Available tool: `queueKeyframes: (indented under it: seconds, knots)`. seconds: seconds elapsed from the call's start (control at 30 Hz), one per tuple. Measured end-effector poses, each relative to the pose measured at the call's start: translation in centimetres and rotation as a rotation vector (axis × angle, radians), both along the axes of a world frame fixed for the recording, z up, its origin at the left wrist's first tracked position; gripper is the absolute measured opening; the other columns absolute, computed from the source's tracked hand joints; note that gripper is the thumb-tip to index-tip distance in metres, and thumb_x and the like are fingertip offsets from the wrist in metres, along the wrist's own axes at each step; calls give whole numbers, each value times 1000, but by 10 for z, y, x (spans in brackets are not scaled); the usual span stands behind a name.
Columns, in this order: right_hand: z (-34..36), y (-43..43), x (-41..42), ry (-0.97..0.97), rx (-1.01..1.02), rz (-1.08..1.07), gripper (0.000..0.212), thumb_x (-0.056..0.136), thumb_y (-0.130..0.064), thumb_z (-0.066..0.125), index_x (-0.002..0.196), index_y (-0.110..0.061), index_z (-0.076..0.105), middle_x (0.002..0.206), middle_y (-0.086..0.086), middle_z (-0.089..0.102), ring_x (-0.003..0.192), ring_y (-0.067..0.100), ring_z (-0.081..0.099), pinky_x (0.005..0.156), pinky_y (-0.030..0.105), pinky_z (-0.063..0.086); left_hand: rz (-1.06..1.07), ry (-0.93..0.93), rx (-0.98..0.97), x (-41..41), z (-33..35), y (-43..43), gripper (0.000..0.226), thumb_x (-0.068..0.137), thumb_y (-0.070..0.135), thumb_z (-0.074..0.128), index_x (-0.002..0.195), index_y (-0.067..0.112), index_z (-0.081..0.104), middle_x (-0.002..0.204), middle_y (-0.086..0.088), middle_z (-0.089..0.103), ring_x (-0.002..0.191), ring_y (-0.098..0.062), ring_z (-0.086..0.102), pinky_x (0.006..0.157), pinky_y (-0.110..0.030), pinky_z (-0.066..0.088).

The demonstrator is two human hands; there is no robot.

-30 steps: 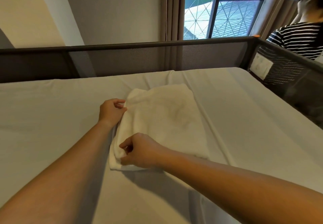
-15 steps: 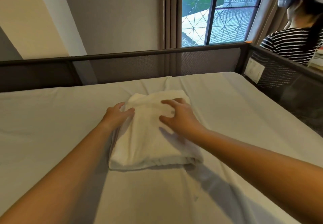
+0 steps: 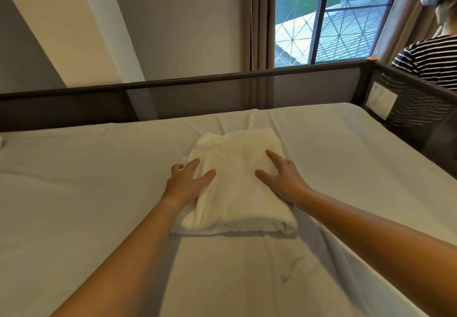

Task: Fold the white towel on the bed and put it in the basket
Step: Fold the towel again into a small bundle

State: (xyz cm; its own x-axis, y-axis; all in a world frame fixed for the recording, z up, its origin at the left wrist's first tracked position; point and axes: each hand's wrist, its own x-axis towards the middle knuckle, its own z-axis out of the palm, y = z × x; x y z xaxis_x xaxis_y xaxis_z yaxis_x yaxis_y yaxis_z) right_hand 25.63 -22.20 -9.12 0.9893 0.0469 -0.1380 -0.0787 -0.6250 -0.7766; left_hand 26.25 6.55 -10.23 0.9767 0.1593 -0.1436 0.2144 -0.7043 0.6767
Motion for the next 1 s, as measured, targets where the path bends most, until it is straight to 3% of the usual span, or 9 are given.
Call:
queueKeyframes:
  seconds: [0.17,0.37,0.67,0.83,1.0]
  knots:
    - [-2,7,-2,-61,-32,25,83,98,-63,58,166,-40,17,173,3,11,152,31,31,122,47,30,-133,-96,34,-5,-3,-11,82,90,74,59,161,44,32,172,7,8,155,-25,30,126,-41,27]
    - [-5,17,-6,-140,-118,47,82,102,-57,55,167,-38,8,174,-5,-15,149,30,39,117,42,36,-166,-92,87,-6,-12,-10,80,85,83,48,158,54,30,172,19,6,155,-30,27,126,-51,26]
    - [-9,21,-9,-239,-123,58,77,102,-60,53,165,-42,12,174,-13,-14,153,24,33,118,41,35,-196,-122,81,-4,-20,-8,79,88,81,47,159,51,30,172,18,13,156,-27,26,127,-48,26]
    - [-11,22,-5,-202,-228,121,67,102,-63,49,162,-40,30,175,-11,-8,149,27,41,116,44,39,-216,-144,118,-3,-22,-9,77,92,76,51,160,47,31,173,13,15,155,-27,28,126,-46,27]
    - [-15,21,-3,-180,-294,160,67,104,-60,48,163,-34,32,176,-8,-7,148,27,44,117,43,38,-223,-176,119,-1,-23,-12,74,94,67,59,160,42,35,172,11,21,153,-24,34,123,-41,32]
